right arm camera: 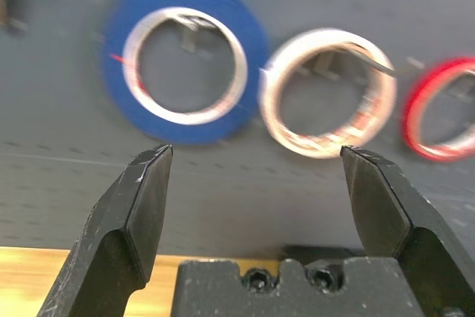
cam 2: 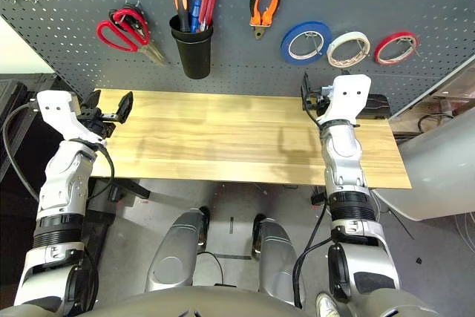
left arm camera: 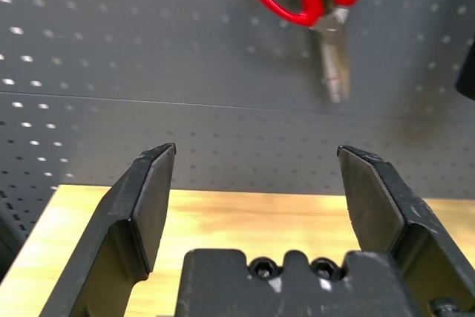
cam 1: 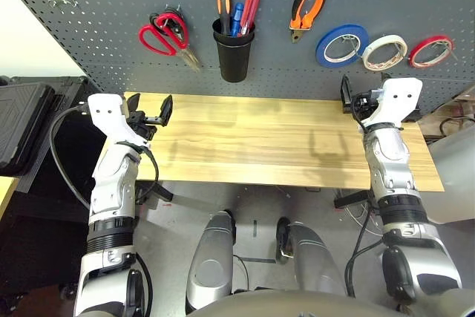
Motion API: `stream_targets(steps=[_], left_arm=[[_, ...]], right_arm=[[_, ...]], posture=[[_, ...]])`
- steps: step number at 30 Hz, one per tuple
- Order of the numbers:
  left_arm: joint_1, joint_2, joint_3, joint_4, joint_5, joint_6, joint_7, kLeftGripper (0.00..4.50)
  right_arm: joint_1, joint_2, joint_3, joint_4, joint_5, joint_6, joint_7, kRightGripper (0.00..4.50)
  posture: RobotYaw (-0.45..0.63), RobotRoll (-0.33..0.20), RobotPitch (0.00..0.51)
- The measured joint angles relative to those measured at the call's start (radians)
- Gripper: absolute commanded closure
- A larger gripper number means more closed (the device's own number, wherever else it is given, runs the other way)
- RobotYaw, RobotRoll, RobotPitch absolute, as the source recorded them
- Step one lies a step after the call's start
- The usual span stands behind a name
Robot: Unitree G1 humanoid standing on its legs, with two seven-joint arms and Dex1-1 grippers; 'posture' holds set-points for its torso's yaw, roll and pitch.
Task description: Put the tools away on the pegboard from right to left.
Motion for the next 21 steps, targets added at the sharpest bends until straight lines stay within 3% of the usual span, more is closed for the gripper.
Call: stream_targets(steps=[8, 21], left_arm=[[0.012, -0.004, 0.027, 0.112, -0.005, -0.13, -0.03, 0.04], [-0.039, 0.01, 0.032, 0.223, -0.003, -0.237, -0.032, 0.04]], right_arm=[[-0.015, -0.064, -0.043, 0.134, -0.018, -0.078, -0.097, 0.0], [-0.062, -0.112, -0.063, 0.307, -0.017, -0.169, -0.109, 0.0]], posture=[[0.18, 0.0, 0.16], [0.16, 0.0, 0.157]])
